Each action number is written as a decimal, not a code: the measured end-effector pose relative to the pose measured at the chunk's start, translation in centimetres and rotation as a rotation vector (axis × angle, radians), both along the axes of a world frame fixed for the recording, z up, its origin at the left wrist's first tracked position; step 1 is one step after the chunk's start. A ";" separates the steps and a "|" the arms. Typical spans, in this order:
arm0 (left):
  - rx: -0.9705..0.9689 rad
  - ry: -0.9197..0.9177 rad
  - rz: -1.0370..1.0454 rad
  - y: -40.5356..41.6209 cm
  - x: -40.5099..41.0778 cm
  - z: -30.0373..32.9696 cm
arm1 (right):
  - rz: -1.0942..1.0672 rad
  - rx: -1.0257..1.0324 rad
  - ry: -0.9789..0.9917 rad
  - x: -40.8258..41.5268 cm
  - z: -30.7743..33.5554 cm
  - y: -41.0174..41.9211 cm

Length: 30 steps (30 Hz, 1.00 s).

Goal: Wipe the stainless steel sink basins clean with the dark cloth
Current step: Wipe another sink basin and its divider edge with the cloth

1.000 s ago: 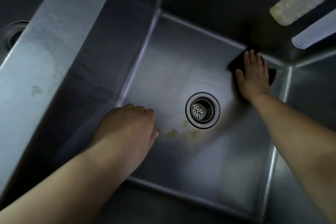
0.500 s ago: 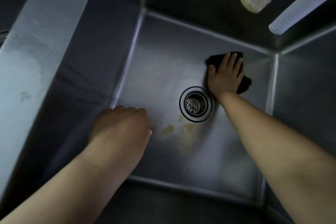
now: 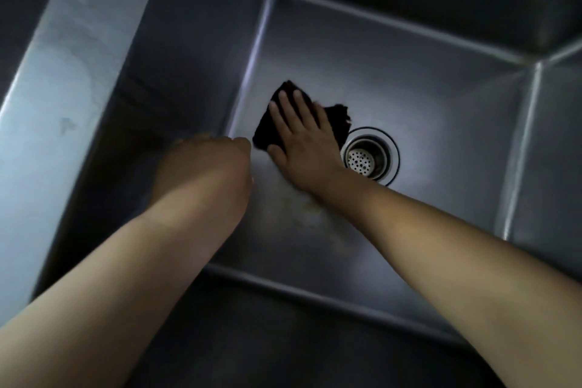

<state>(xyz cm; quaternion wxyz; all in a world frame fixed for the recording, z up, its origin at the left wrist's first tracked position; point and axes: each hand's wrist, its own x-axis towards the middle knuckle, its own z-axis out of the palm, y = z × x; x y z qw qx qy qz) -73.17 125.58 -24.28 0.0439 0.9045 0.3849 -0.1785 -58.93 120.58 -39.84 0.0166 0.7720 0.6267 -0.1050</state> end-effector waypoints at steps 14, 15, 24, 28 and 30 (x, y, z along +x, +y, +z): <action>-0.091 -0.253 0.073 0.5 -1.5 1.9 | 0.541 -0.179 0.120 -4.4 1.6 -13.7; -0.069 -0.259 0.010 0.4 -2.0 2.8 | 0.570 -0.195 0.122 -4.1 1.8 -13.4; 0.112 -0.345 -0.482 1.4 -7.3 7.8 | 0.206 -0.104 0.038 0.9 2.0 0.4; -0.004 -0.369 -0.476 2.0 -7.8 7.1 | 0.048 -0.113 0.041 -0.1 1.3 3.9; -0.035 -0.385 -0.466 2.1 -7.9 7.1 | 0.026 -0.111 0.034 -1.6 1.2 3.7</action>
